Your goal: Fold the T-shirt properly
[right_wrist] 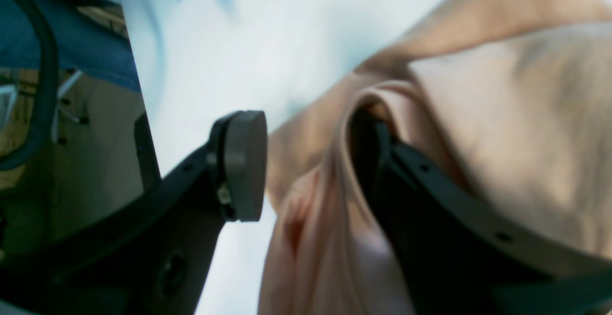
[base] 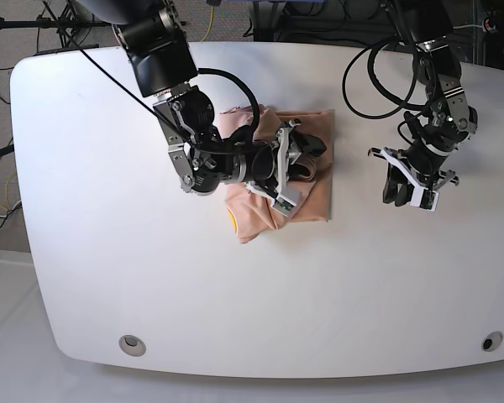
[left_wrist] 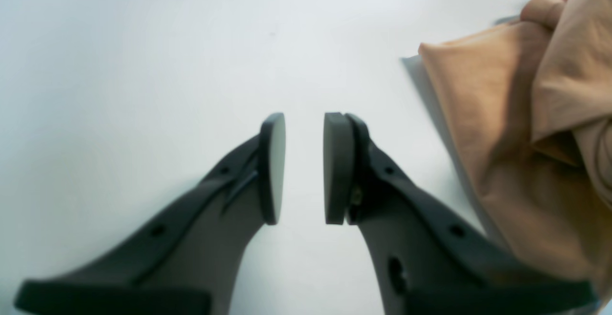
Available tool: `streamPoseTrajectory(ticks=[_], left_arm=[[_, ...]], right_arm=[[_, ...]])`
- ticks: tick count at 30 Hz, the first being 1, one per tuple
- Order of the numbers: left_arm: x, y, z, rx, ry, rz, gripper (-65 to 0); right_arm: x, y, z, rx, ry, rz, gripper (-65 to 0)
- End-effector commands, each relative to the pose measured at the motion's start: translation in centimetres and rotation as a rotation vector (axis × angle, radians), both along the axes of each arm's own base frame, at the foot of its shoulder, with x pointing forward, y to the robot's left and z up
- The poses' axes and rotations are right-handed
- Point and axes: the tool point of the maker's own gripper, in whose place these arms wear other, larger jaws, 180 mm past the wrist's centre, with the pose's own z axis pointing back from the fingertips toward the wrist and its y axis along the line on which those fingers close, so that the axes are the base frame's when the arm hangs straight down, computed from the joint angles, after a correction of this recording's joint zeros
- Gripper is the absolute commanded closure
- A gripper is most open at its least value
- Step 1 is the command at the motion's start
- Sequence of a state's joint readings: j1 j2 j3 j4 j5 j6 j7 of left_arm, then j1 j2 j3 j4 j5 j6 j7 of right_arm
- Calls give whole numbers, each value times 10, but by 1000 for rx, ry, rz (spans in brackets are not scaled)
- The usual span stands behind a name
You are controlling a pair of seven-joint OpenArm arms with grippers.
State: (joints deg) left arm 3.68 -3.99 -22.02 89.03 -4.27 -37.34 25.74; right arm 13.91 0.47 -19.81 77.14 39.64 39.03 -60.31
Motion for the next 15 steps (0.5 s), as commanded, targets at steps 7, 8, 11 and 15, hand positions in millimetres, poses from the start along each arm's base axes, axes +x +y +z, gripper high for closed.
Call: streamPoseTrajectory(ticks=[7, 8, 11, 15], left_arm=[[9, 0, 16, -11, -60, -3, -127], [9, 0, 16, -11, -60, -3, -127], [9, 0, 16, -11, -60, -3, -127], [9, -1, 16, -12, -60, -3, -127]], right_arm=[[12, 19, 29, 86, -55, 5, -275], [12, 20, 30, 87, -55, 6, -275], [12, 20, 30, 89, -55, 6, -275], [12, 21, 31, 94, -55, 6, -275]])
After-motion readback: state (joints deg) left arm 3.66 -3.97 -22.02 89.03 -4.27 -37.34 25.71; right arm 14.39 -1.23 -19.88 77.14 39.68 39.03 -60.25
